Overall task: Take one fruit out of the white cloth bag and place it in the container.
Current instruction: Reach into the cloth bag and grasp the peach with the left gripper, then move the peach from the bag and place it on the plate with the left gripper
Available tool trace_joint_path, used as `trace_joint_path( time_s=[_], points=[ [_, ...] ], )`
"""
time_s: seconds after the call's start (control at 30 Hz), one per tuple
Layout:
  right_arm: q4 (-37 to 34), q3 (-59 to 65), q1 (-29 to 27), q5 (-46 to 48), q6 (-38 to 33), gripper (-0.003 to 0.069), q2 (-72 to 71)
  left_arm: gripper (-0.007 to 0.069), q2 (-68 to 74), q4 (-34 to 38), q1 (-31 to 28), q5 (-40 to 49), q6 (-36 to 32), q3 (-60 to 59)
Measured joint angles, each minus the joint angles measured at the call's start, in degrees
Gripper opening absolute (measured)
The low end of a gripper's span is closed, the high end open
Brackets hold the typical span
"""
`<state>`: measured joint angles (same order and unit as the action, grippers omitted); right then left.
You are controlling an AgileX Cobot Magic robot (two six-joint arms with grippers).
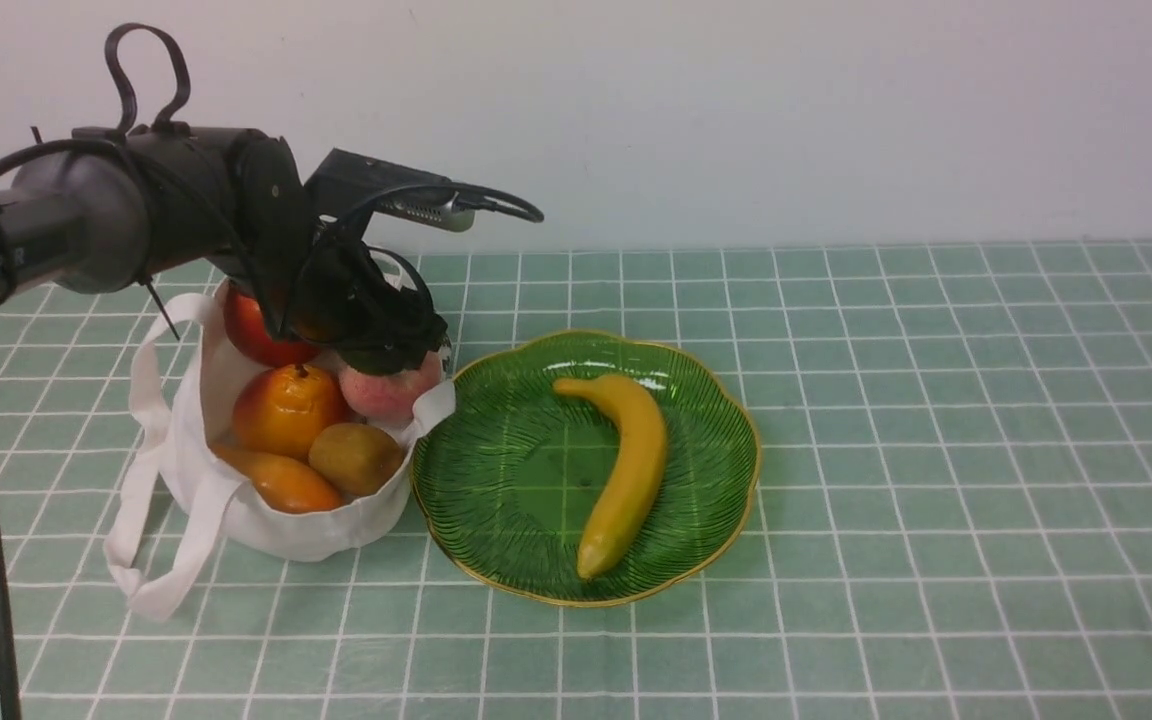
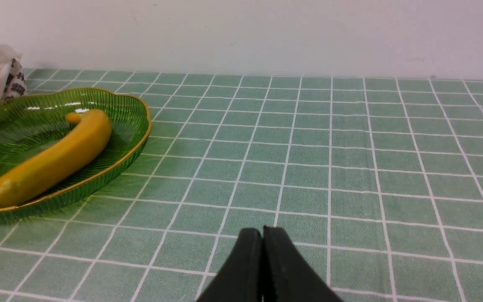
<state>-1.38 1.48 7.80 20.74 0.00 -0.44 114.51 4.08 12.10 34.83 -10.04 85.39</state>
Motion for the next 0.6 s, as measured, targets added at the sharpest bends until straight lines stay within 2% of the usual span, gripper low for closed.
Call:
trace_joint_path(
  time_s=[0.33,0.6],
  points=[
    [0.00,0.00,0.00,0.00,0.00,-0.0015,0.00,0.0482,-5.70,1.86,0.00,4.08,0.52,0.10],
    [0.00,0.00,0.00,0.00,0.00,-0.0015,0.00,0.0482,-17.33,11.88,0.00,10.55,0.35,0.10]
  ],
)
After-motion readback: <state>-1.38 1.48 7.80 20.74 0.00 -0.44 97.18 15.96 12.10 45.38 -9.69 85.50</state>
